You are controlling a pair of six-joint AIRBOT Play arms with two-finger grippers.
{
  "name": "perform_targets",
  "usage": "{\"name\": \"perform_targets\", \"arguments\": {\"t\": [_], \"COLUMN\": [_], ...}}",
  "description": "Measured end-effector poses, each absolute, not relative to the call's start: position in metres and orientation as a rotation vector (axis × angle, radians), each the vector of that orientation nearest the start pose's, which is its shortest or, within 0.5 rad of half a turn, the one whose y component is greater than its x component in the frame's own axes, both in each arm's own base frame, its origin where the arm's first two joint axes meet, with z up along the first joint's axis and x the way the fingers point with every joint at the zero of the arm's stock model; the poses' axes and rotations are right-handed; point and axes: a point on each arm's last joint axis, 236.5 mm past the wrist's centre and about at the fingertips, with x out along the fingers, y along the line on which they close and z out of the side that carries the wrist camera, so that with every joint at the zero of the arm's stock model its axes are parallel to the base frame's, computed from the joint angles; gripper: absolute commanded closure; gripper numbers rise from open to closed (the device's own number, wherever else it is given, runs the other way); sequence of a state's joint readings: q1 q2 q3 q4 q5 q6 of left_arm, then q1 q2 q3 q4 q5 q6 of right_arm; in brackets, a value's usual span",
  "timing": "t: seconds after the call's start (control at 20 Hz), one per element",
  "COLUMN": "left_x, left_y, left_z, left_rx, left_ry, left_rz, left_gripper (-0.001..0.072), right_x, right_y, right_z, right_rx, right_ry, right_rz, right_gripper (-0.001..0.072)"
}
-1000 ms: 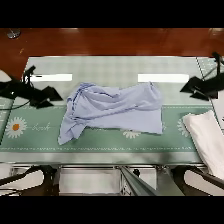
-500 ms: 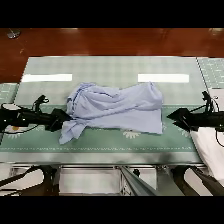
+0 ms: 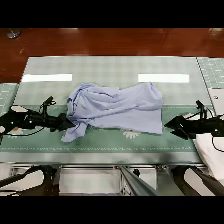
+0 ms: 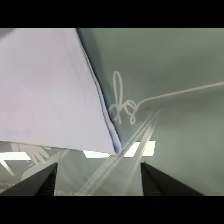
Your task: Fold the shirts.
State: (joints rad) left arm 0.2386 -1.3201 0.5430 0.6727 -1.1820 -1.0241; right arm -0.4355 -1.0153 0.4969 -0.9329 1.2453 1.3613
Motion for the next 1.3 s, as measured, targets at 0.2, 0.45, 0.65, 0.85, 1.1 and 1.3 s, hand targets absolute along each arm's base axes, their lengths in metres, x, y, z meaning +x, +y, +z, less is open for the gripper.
{"name": "perform_targets", "arguments": {"t": [0.2,0.45,0.65,0.85,1.1,1.3], "left_x": [0.248,0.25,0.263,0.309,0.384,0.361], "left_y": [-0.12,-0.121,-0.126,-0.121,-0.104,-0.093], "left_z": [-0.093,-0.092,-0.078,-0.016,0.194,0.394], "left_rx": [-0.827,-0.837,-0.865,-0.781,-0.492,-0.216], "left_ry": [1.501,1.493,1.435,1.264,0.752,0.296], "left_rz": [-0.499,-0.503,-0.534,-0.617,-0.667,-0.584], "left_gripper": [0.0687,0.0687,0.0688,0.0688,0.0689,0.0689], "right_x": [0.223,0.255,0.292,0.357,0.432,0.382], "right_y": [0.065,0.092,0.116,0.125,0.11,0.103], "right_z": [-0.09,-0.1,-0.086,-0.005,0.236,0.403], "right_rx": [0.833,0.796,0.692,0.535,0.287,0.16], "right_ry": [1.562,1.582,1.534,1.353,0.8,0.417], "right_rz": [0.156,0.186,0.281,0.412,0.448,0.446], "right_gripper": [0.0099,0.0442,0.0686,0.0686,0.0686,0.0686]}}
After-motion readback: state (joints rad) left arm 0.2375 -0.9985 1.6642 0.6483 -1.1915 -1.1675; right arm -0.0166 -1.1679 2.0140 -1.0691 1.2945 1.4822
